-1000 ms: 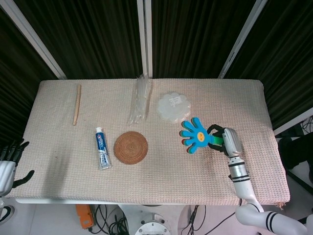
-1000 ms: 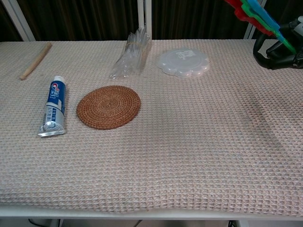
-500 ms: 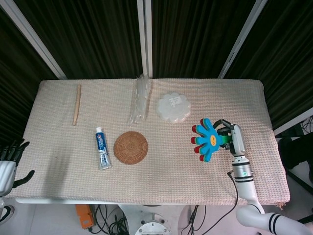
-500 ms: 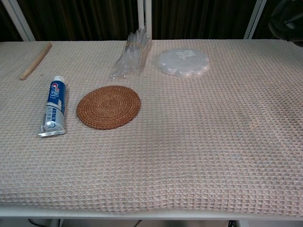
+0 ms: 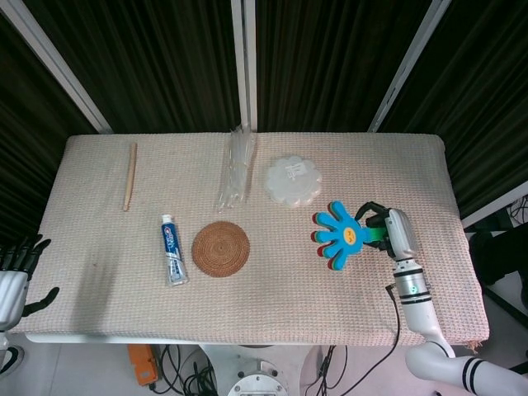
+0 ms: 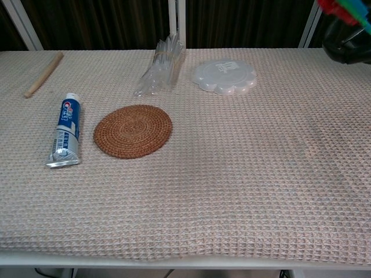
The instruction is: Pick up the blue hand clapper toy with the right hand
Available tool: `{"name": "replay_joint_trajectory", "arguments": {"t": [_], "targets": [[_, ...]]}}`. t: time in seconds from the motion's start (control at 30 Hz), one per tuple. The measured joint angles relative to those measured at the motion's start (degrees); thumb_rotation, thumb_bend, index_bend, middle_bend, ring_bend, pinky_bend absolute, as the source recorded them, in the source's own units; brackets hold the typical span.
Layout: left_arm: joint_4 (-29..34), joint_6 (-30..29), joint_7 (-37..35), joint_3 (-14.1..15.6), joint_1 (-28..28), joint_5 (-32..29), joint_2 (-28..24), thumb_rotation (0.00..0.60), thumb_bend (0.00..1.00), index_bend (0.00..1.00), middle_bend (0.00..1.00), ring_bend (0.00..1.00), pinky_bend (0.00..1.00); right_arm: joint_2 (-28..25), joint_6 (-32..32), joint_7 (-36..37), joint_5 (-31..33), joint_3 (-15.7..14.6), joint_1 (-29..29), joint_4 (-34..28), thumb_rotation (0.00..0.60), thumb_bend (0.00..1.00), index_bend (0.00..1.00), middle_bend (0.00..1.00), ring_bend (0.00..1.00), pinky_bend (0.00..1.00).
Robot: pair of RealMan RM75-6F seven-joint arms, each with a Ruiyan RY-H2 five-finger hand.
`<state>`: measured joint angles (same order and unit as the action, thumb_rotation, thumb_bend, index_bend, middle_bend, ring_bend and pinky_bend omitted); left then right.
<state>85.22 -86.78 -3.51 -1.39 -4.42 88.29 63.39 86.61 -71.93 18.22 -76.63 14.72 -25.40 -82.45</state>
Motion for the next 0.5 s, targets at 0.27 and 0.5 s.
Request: {"name": "replay_joint_trajectory", "arguments": {"t": [0.27,0.5], "targets": [[-0.1,-0.2,-0.2,0.0,0.1,0.0,-0.1,0.6,0.21,0.11,0.04,0.0,0.1,-1.5,4.3,-32.0,3.6,-2.1,-1.9,1.0,0.6,0.93,1.0,1.0,1.0,1.0],[-0.1,-0.3,-0.2,-0.1,0.1,0.0,-0.1,0.6,0.21,0.11,0.04,0.0,0.1,-1.7,3.7,-34.1,4.9,-0.6,-1.8,0.2,0.6,0.94,1.0,1.0,1.0,1.0]]}}
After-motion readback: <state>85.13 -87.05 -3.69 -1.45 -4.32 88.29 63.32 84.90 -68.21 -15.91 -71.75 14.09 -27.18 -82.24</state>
